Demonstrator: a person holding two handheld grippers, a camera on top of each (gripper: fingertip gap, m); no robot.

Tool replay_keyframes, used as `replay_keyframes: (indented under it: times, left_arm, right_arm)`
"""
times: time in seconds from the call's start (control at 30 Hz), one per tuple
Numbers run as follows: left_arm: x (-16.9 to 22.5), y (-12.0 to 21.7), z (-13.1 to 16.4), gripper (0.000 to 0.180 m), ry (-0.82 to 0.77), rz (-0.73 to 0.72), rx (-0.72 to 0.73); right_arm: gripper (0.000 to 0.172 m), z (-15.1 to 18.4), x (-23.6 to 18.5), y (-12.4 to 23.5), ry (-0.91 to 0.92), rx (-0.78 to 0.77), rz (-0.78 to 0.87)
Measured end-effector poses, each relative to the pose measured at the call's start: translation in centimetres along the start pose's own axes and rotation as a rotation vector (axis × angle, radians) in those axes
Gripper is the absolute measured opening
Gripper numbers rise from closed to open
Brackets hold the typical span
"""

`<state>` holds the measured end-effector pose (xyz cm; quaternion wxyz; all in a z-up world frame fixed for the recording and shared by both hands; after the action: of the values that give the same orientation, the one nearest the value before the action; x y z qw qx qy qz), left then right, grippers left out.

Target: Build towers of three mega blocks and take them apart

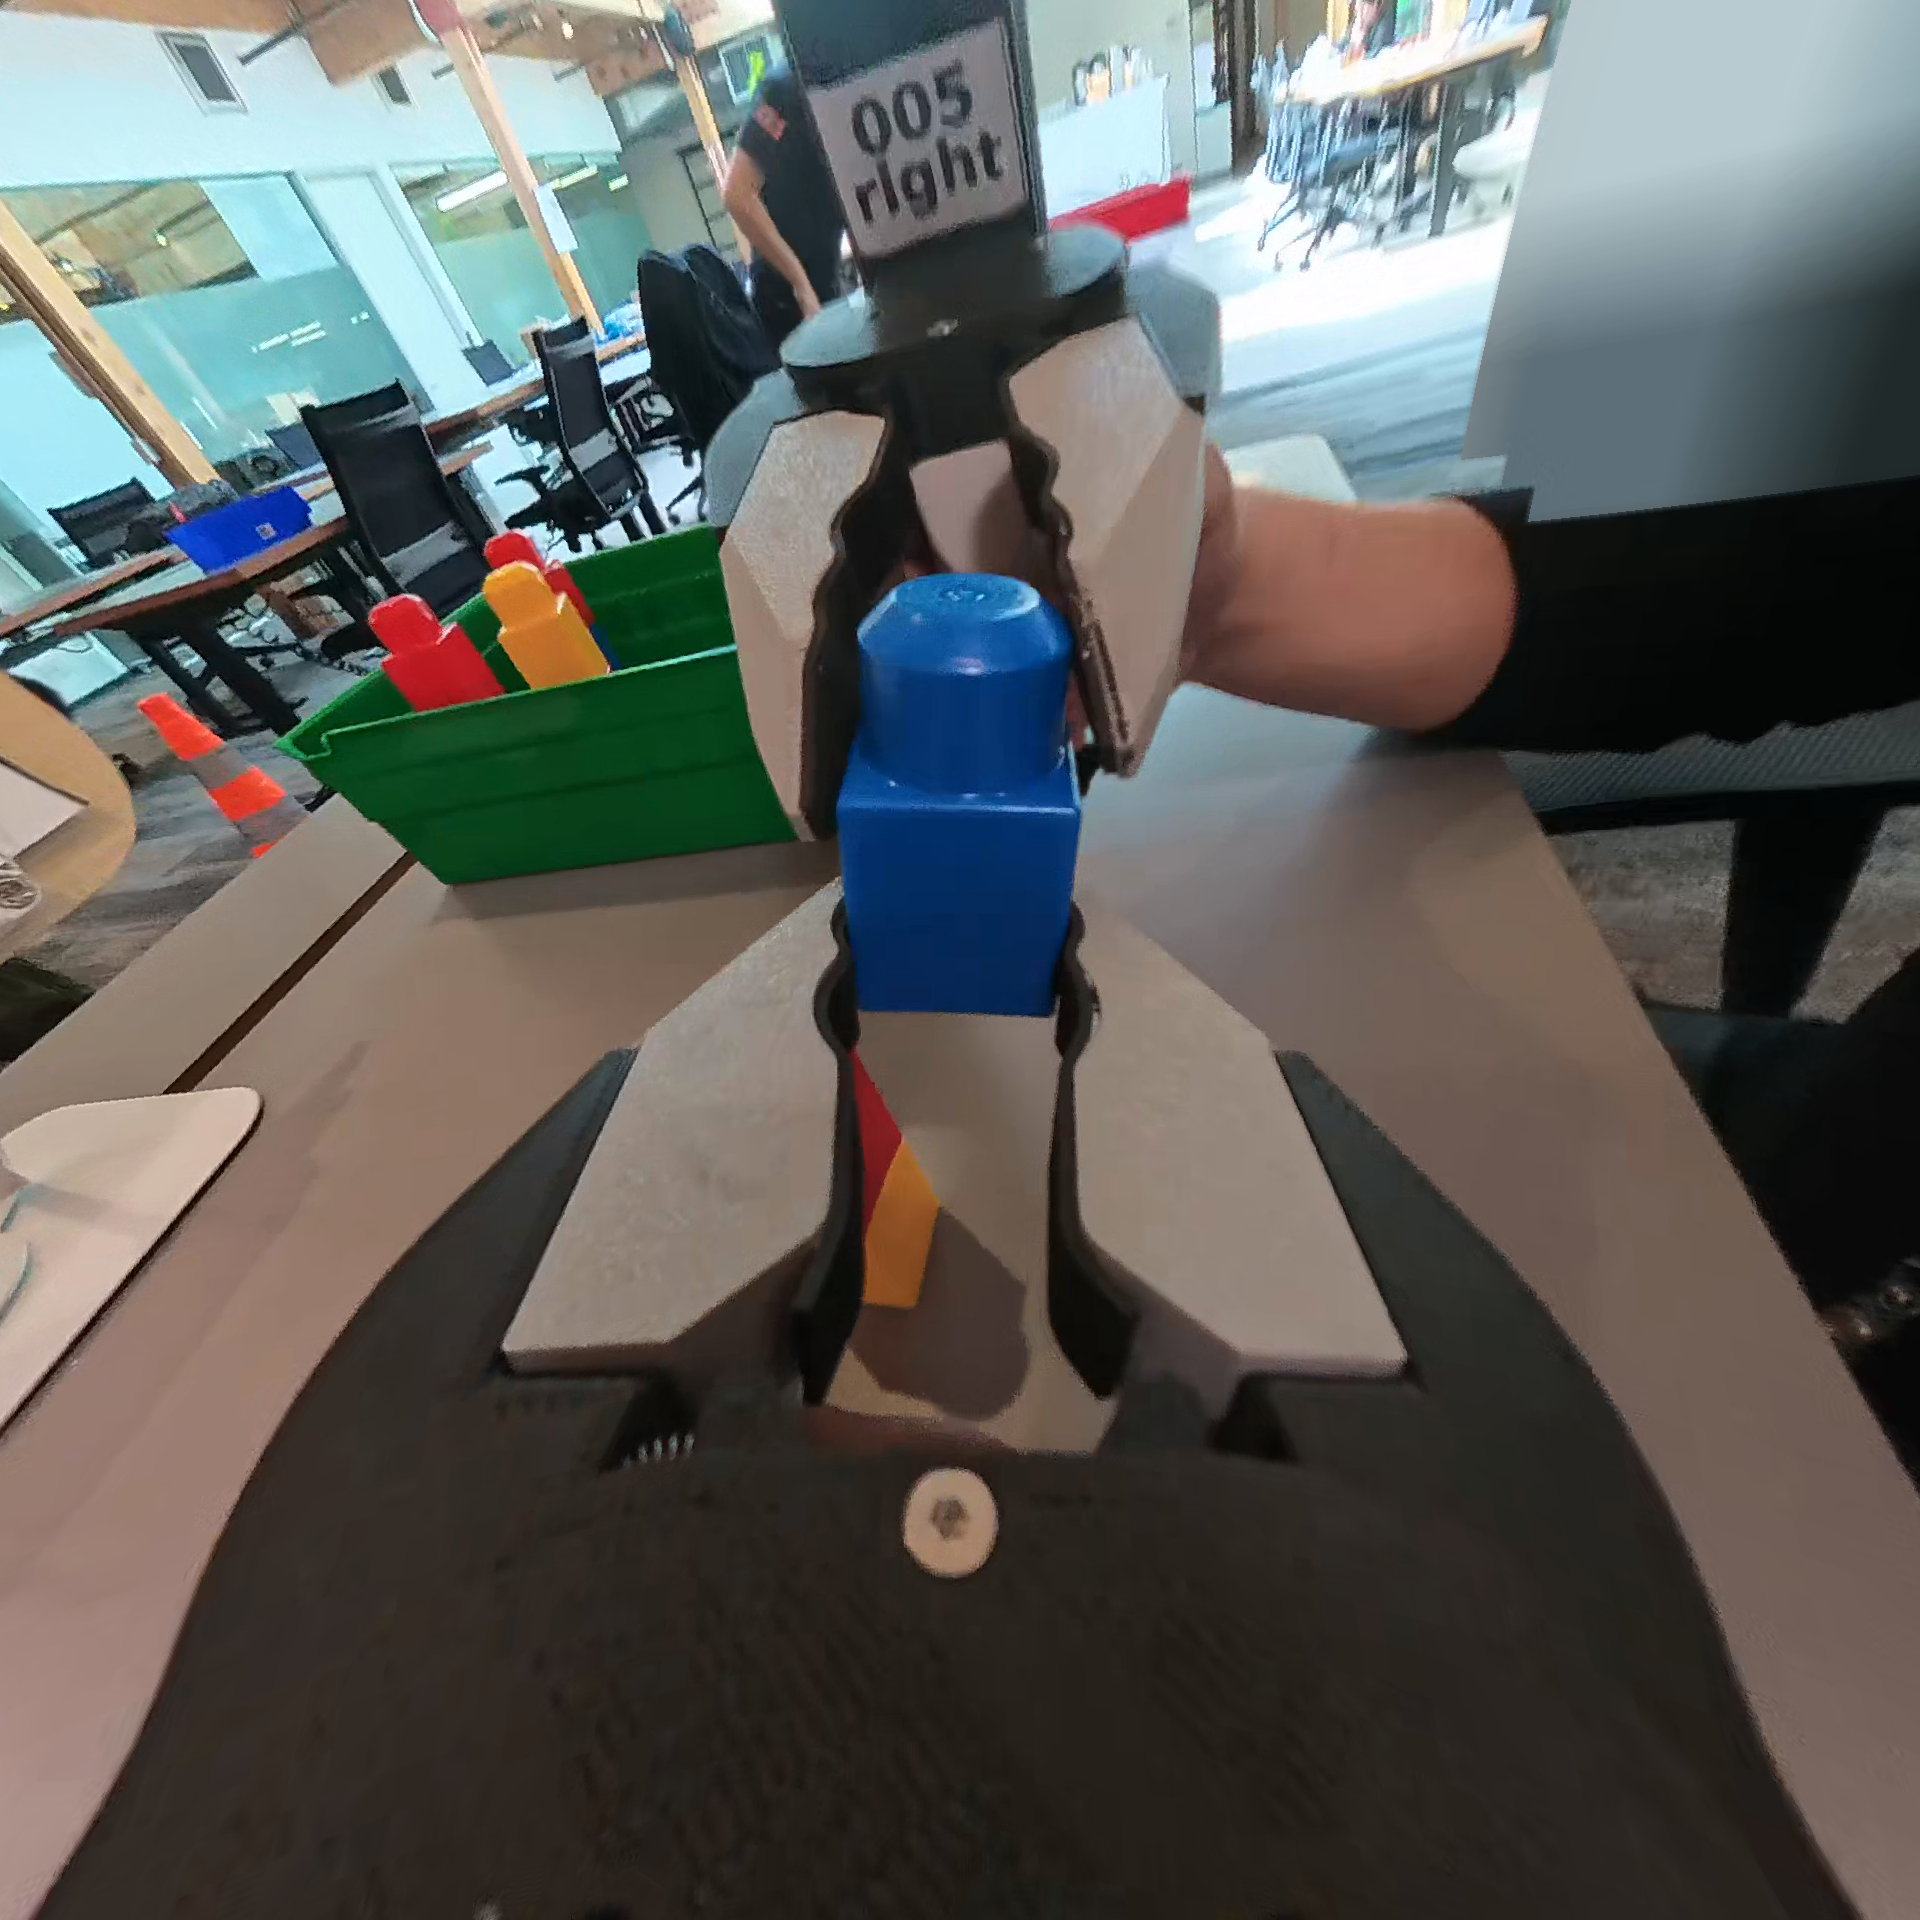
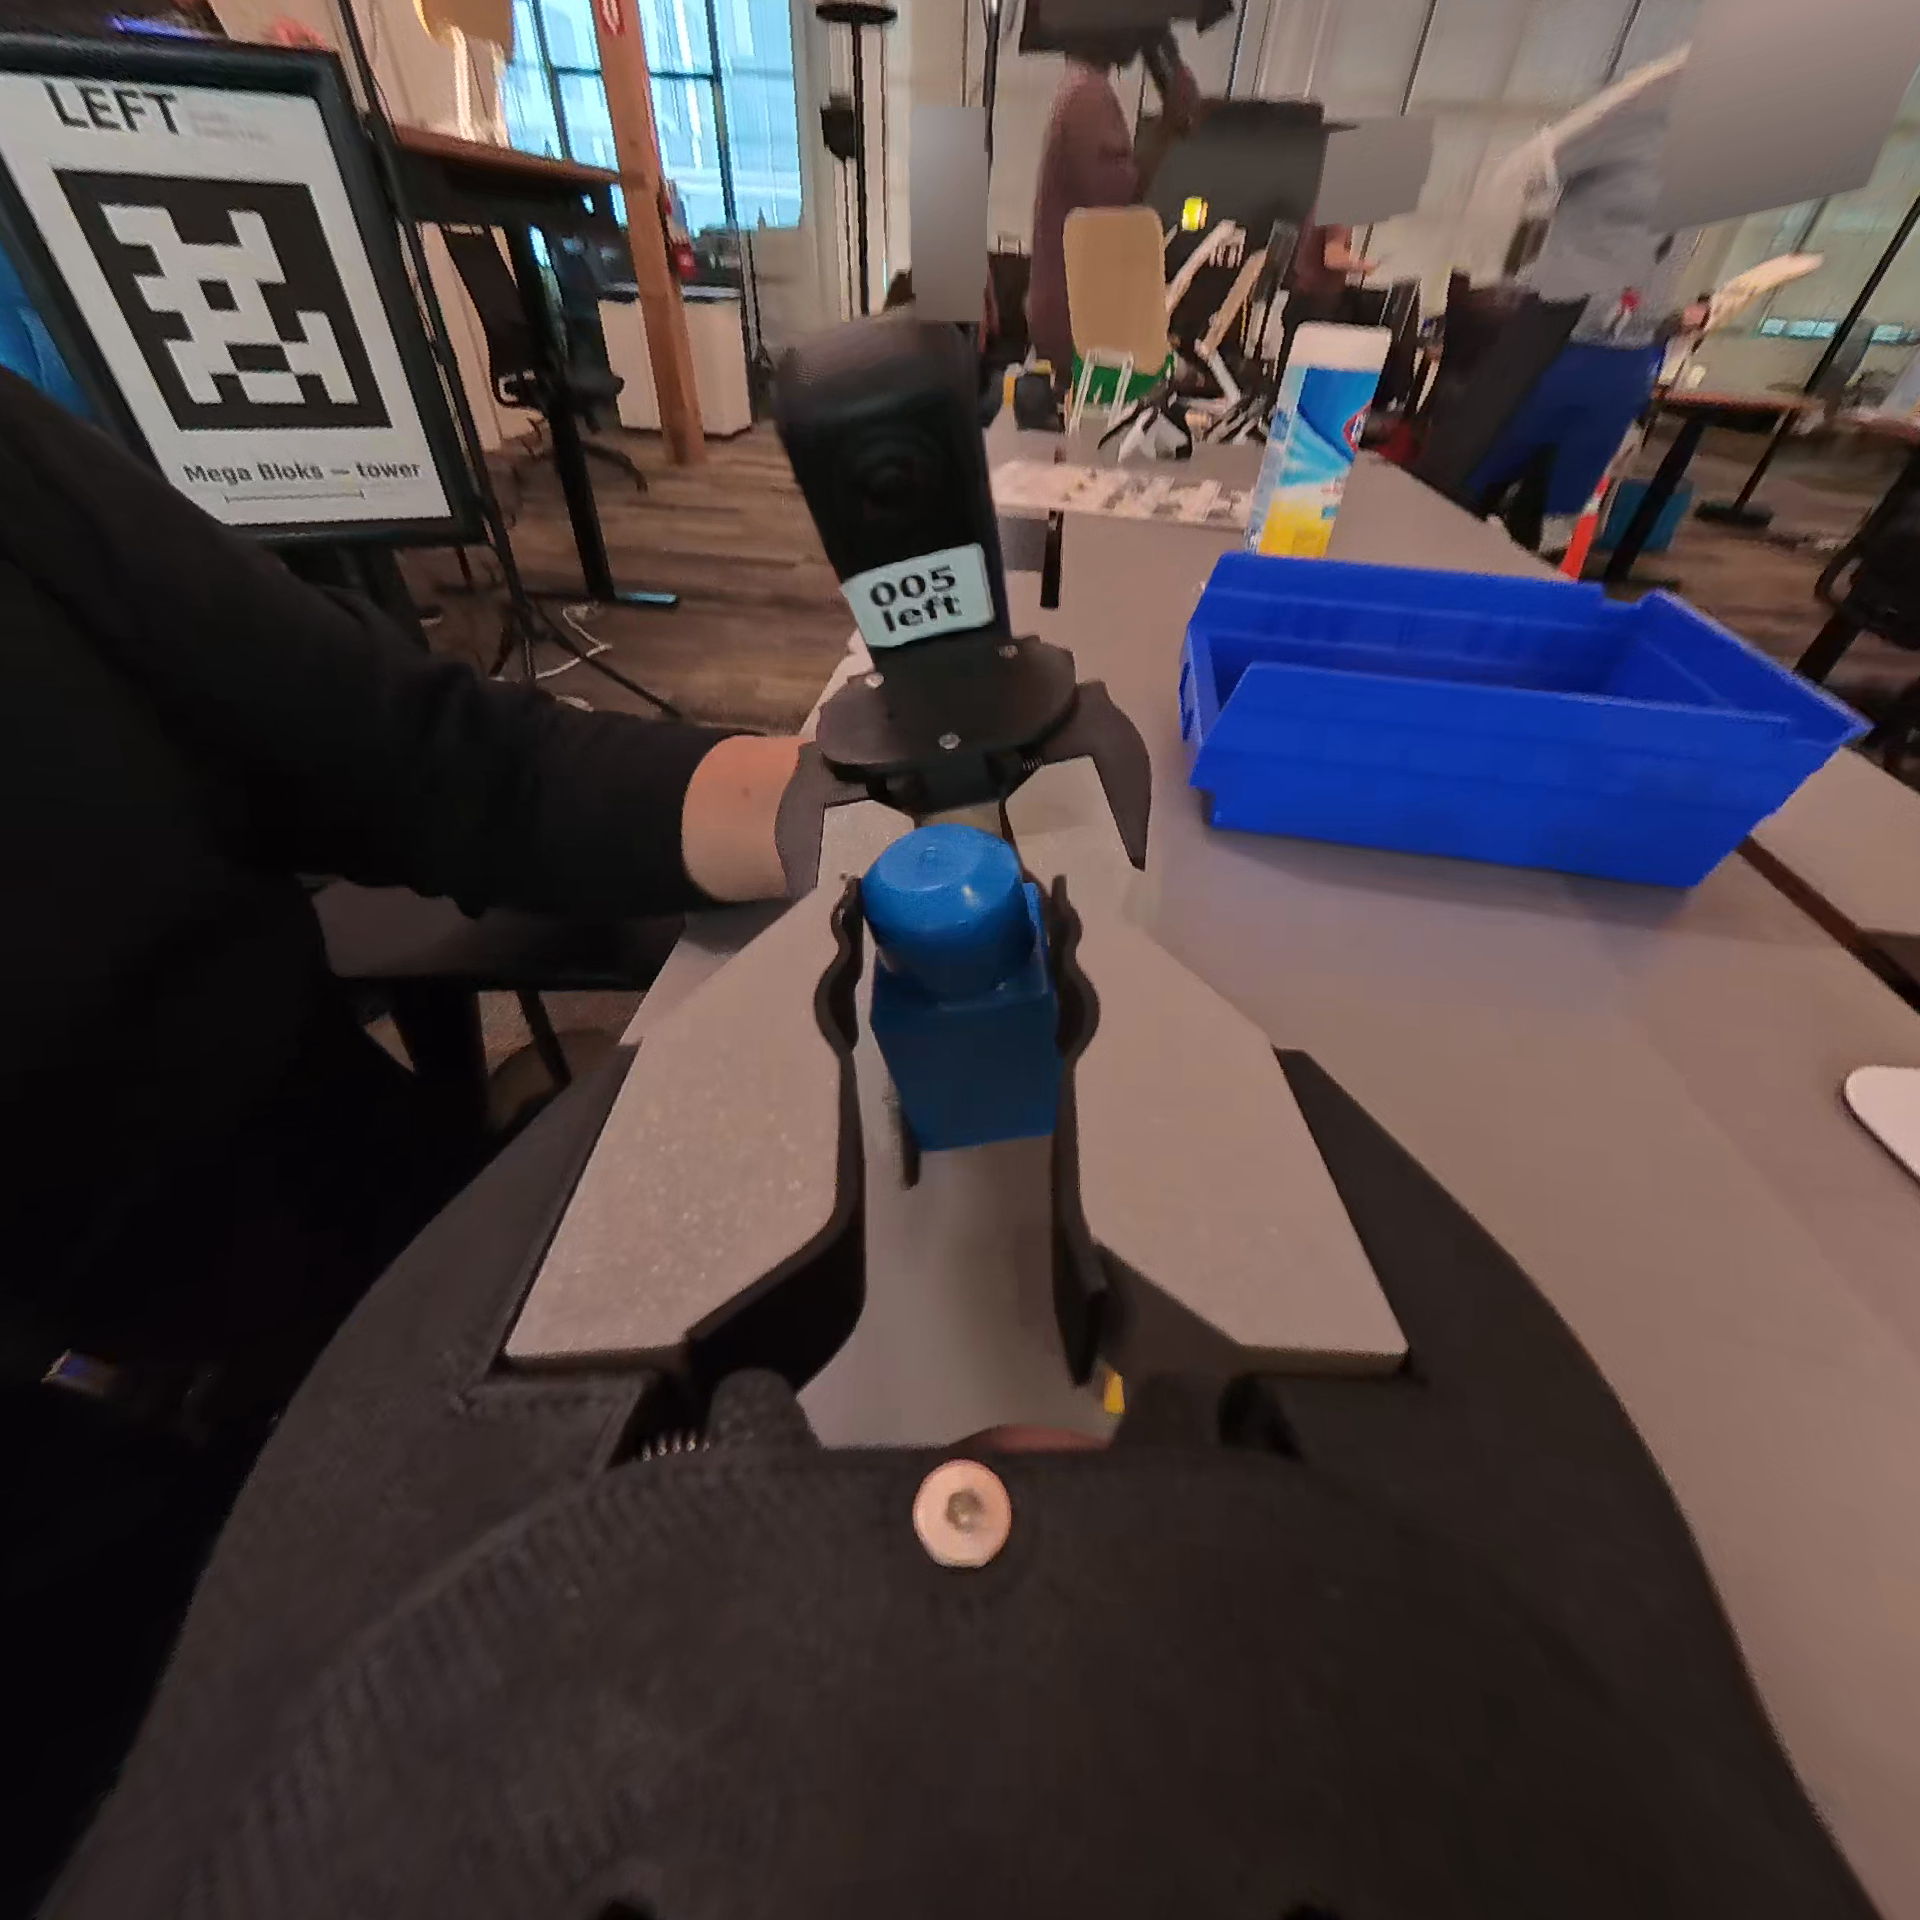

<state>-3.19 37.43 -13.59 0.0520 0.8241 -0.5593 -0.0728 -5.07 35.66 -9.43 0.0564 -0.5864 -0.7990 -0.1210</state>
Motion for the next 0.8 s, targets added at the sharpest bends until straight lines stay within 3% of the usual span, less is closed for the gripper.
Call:
replay_keyframes:
  times: [0.2, 0.33, 0.43, 0.53, 0.7, 0.8]
  left_arm:
    - [0.2, 0.1, -0.4, 0.034, 0.074, 0.036, 0.024]
    - [-1.6, 0.9, -0.2, 0.042, 0.062, -0.050, 0.010]
    - [-4.4, 1.8, 2.8, 0.059, 0.038, -0.161, -0.146]
    - [-5.5, 1.4, 6.3, 0.067, 0.060, -0.138, -0.319]
    - [-6.2, -1.2, 8.8, 0.068, 0.047, -0.062, -0.448]
    - [-6.4, -2.4, 9.9, 0.051, 0.033, -0.028, -0.484]
  right_arm:
    - [0.032, 0.3, 0.3, -0.3, 0.034, -0.042, 0.030]
    - [0.032, 0.3, 2.6, 0.7, -0.029, 0.004, 0.134]
    - [0.032, 1.0, 4.6, 1.9, -0.092, 0.018, 0.214]
    - [0.032, 1.7, 5.5, 2.2, -0.111, 0.006, 0.252]
    - [0.032, 2.8, 5.8, 1.5, -0.119, -0.034, 0.266]
    - [0.032, 4.0, 5.8, 1.1, -0.128, -0.091, 0.257]
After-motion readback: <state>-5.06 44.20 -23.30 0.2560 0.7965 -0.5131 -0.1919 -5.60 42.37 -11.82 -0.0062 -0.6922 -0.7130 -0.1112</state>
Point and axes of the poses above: each gripper's, where its closed fingertips meet, y back along the fingers, z out of its underside, x = y × z across the jaws, the point moved 1 cm from there along y, back along the fingers, and after that the axes turned 11 degrees about y, right-handed, at the moved point
